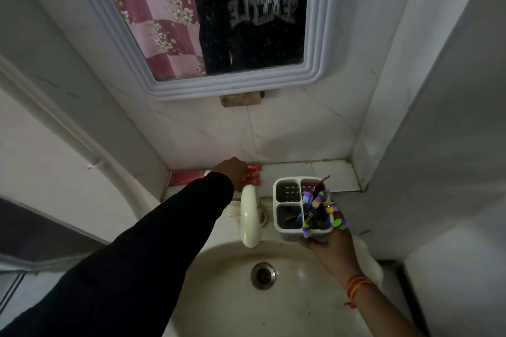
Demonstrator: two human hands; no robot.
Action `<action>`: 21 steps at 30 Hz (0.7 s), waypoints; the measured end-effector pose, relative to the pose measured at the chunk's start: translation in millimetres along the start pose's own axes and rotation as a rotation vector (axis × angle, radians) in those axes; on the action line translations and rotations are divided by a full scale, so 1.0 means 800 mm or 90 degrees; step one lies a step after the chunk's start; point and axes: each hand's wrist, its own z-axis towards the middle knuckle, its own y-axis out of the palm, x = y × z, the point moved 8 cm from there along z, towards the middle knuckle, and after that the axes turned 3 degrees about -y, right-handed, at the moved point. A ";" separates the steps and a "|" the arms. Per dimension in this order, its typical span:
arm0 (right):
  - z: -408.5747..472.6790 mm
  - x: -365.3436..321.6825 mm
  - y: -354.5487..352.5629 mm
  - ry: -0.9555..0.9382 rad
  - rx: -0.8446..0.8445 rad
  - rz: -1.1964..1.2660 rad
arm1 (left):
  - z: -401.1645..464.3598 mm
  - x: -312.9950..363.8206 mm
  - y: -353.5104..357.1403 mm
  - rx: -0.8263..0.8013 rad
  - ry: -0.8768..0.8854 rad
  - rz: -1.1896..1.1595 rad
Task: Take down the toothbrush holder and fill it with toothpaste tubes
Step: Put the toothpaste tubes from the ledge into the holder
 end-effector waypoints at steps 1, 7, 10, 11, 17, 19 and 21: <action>0.000 0.005 0.001 0.008 -0.005 0.001 | 0.014 -0.008 0.008 0.009 0.007 0.040; -0.001 0.013 0.007 0.030 -0.011 -0.007 | 0.026 -0.003 0.022 0.000 0.073 0.119; -0.001 0.013 0.008 0.036 -0.012 -0.008 | 0.015 0.005 0.007 0.004 0.085 0.136; -0.001 0.012 0.008 0.038 -0.011 -0.012 | 0.008 0.012 0.000 0.005 0.096 0.146; -0.002 0.010 0.007 0.052 -0.005 -0.025 | -0.033 0.053 -0.055 0.031 0.189 0.204; -0.002 0.009 0.007 0.051 -0.002 -0.038 | -0.052 0.071 -0.086 0.073 0.213 0.206; -0.003 0.009 0.005 0.052 0.006 -0.053 | -0.072 0.091 -0.115 0.116 0.232 0.181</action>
